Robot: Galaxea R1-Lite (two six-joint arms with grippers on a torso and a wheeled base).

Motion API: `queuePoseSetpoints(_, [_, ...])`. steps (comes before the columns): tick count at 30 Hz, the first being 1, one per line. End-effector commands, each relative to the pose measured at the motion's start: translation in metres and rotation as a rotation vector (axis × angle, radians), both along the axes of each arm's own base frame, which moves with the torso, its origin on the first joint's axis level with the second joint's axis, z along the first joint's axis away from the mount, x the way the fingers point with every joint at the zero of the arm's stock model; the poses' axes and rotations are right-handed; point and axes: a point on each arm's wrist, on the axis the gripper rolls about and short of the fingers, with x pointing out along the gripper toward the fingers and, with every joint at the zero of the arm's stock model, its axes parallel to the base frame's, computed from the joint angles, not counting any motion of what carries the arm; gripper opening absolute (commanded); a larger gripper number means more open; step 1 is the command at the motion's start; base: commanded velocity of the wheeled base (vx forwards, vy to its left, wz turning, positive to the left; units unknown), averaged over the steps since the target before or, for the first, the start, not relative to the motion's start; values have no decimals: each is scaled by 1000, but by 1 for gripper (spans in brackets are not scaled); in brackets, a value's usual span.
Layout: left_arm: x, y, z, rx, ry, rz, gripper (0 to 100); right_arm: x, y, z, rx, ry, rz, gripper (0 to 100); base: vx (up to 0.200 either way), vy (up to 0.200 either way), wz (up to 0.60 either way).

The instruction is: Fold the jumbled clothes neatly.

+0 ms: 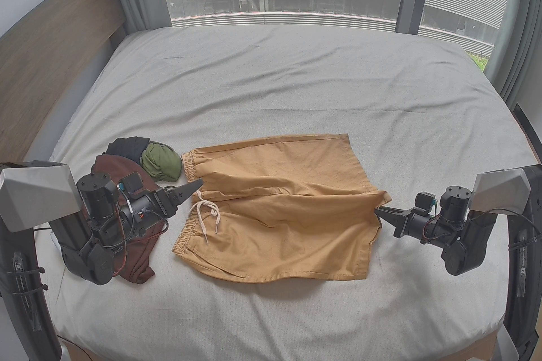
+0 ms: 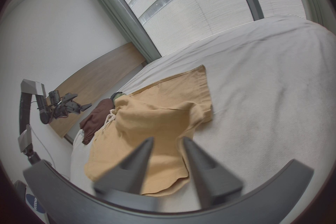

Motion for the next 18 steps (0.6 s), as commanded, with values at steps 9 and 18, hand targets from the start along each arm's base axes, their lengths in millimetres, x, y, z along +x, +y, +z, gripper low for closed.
queuePoseSetpoints(9, [0, 0, -1, 0, 3, 0, 100, 5, -21, 4, -10, -23, -90, 100, 0, 0, 0])
queuePoseSetpoints(18, [-6, 1, -4, 4, 29, 1, 100, -3, -16, -5, -64, -15, -68, 100, 0, 0, 0])
